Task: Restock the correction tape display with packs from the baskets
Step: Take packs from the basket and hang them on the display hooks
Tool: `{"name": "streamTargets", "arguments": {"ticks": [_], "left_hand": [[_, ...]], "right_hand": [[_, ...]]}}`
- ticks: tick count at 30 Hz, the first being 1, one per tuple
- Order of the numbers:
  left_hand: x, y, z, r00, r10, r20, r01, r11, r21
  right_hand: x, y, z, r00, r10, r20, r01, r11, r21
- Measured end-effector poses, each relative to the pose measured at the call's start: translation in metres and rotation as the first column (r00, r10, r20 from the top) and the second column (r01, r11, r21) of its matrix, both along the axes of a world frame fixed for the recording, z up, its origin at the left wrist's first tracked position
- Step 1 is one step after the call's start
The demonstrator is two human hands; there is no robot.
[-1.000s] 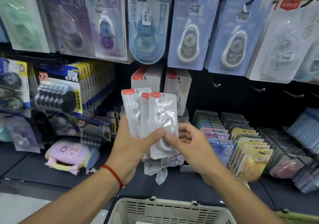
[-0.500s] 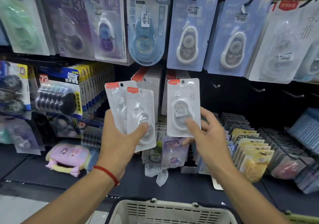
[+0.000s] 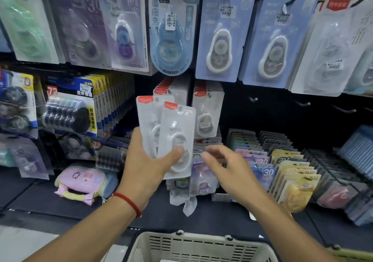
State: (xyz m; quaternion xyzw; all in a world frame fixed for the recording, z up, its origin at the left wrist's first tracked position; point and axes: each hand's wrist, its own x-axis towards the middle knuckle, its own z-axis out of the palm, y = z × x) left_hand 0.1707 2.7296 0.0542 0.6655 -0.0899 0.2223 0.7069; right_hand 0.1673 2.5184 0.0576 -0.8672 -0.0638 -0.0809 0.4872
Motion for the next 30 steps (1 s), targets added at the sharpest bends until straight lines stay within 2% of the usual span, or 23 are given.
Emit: {"name": "streamTargets", "arguments": {"ticks": [2, 3, 6, 10, 14, 24, 26, 27, 28, 29, 30], "left_hand": [[-0.001, -0.004, -0.002, 0.996, -0.081, -0.037, 0.08, 0.997, -0.017], [-0.002, -0.006, -0.003, 0.993, -0.113, -0.045, 0.112, 0.993, -0.03], [-0.003, -0.008, -0.003, 0.985, -0.159, -0.065, 0.155, 0.985, -0.07], [0.001, -0.004, -0.005, 0.989, -0.102, -0.103, 0.097, 0.994, -0.049], [0.005, 0.0, -0.008, 0.99, -0.069, -0.123, 0.064, 0.997, -0.044], [-0.002, -0.001, 0.001, 0.996, -0.001, -0.091, 0.002, 1.0, 0.01], [-0.002, -0.001, 0.001, 0.996, 0.025, -0.08, -0.023, 0.999, 0.033], [-0.002, 0.0, 0.001, 0.996, 0.038, -0.076, -0.034, 0.998, 0.056], [-0.002, -0.001, 0.001, 0.996, 0.038, -0.076, -0.032, 0.996, 0.079], [-0.002, -0.001, 0.0, 0.997, 0.019, -0.081, -0.011, 0.996, 0.092], [-0.003, -0.003, -0.001, 0.996, -0.016, -0.088, 0.024, 0.995, 0.094]], "right_hand": [[-0.006, 0.009, 0.0, 0.984, 0.175, -0.042, -0.17, 0.979, 0.111], [-0.007, 0.011, -0.002, 0.978, 0.207, -0.042, -0.2, 0.971, 0.131], [-0.006, 0.011, -0.005, 0.989, 0.15, -0.006, -0.145, 0.961, 0.235], [-0.004, 0.007, 0.001, 0.997, 0.031, 0.075, -0.062, 0.892, 0.448], [0.001, -0.001, 0.005, 0.99, -0.056, 0.13, -0.015, 0.87, 0.493], [0.003, -0.004, 0.014, 0.98, -0.055, 0.192, -0.057, 0.844, 0.534], [0.006, -0.004, 0.013, 0.992, -0.064, 0.112, 0.003, 0.881, 0.474], [0.008, -0.005, 0.012, 0.993, -0.105, 0.058, 0.079, 0.936, 0.344], [0.009, -0.007, 0.008, 0.985, -0.172, 0.031, 0.166, 0.976, 0.144], [0.008, -0.007, 0.004, 0.976, -0.213, 0.042, 0.214, 0.977, -0.012], [0.006, -0.005, 0.002, 0.979, -0.194, 0.061, 0.197, 0.979, -0.059]]}}
